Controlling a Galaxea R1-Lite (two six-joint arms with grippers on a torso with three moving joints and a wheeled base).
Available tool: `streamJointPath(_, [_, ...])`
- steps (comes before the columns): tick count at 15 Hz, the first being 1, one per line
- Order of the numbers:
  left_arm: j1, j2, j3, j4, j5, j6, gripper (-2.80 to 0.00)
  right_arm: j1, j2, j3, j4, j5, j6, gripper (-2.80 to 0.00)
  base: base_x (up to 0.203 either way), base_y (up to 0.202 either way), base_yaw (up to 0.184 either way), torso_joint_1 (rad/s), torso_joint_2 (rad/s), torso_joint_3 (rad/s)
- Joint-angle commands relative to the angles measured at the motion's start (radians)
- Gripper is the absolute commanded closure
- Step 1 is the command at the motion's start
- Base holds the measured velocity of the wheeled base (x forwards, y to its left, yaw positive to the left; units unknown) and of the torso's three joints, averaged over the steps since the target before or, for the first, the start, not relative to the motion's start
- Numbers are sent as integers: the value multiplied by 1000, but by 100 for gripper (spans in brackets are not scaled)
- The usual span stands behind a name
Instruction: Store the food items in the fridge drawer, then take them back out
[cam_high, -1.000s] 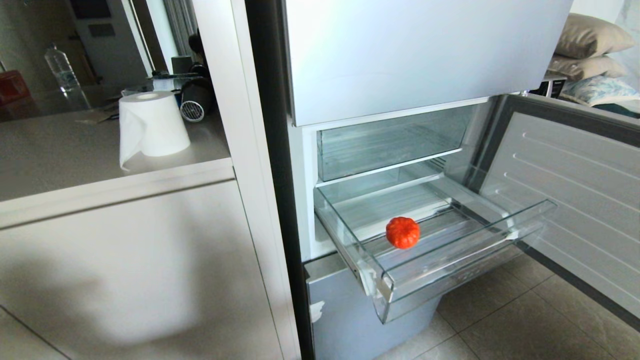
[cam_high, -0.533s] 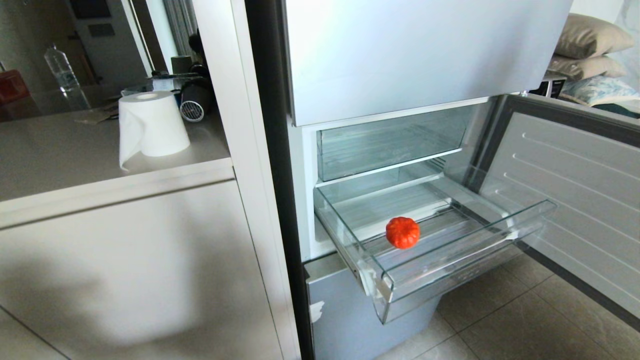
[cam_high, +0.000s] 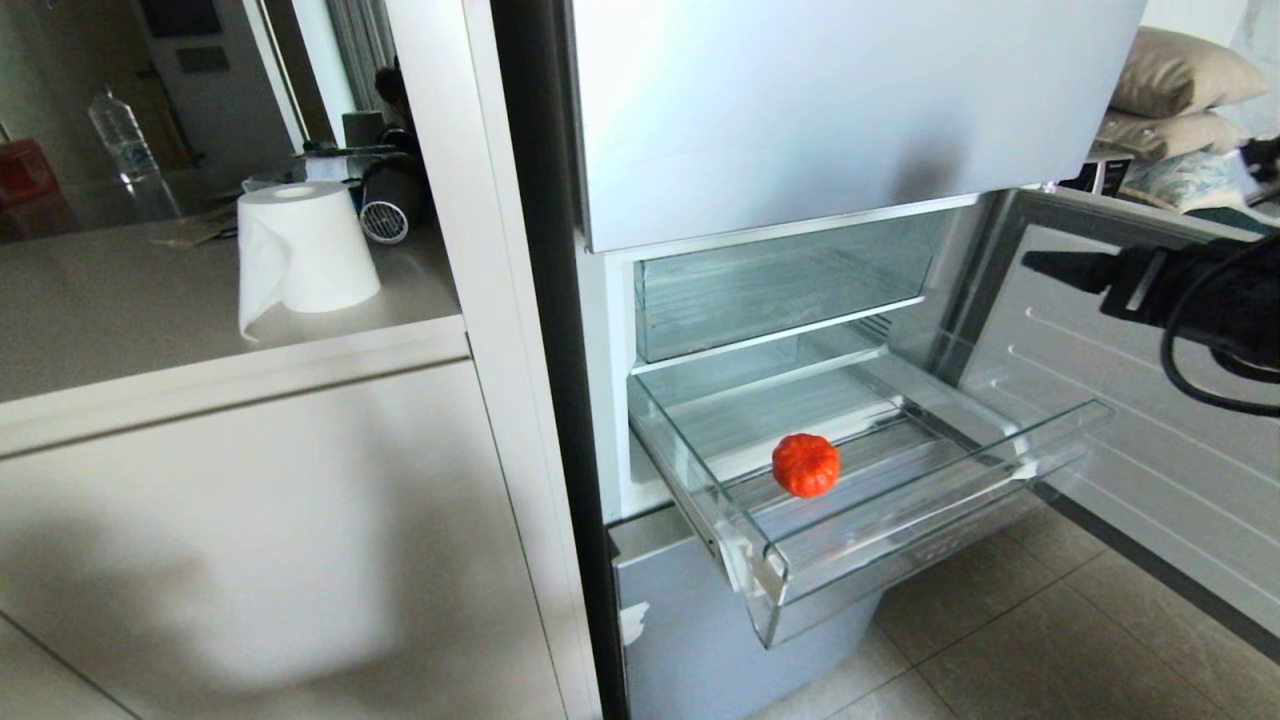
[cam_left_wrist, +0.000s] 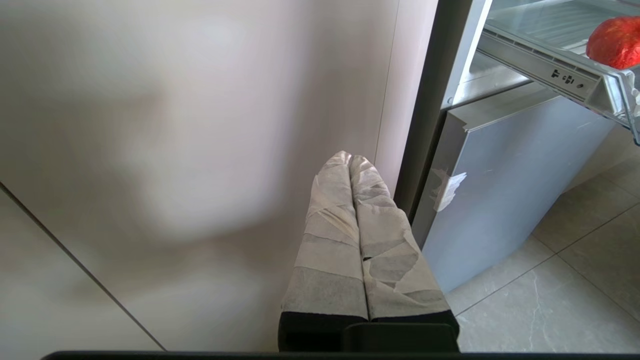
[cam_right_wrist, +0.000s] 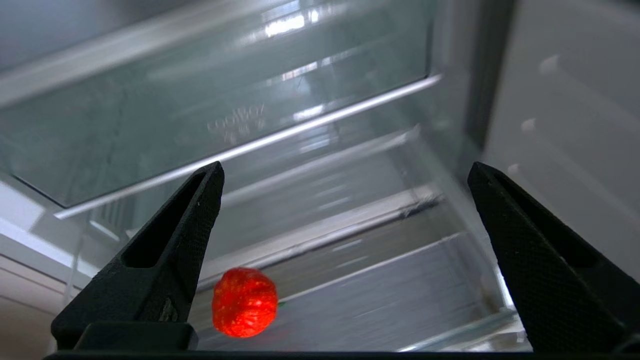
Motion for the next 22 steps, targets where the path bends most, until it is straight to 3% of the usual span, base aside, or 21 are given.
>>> streamJointPath(1, [0, 1, 0, 0, 0, 0, 0, 77, 117, -116, 110, -40, -5, -280, 0, 0, 0, 0, 0, 0])
streamJointPath(7, [0, 1, 0, 0, 0, 0, 0, 194, 389, -722, 769, -83, -14, -280, 0, 0, 0, 0, 0, 0])
streamJointPath(10, [0, 0, 0, 0, 0, 0, 0, 272, 495, -870, 1055, -89, -59, -280, 0, 0, 0, 0, 0, 0])
streamJointPath(12, [0, 0, 0, 0, 0, 0, 0, 310, 523, -874, 1107, -92, -95, -280, 0, 0, 0, 0, 0, 0])
streamJointPath(22, [0, 1, 0, 0, 0, 0, 0, 378, 608, -854, 1105, -132, -100, -280, 0, 0, 0, 0, 0, 0])
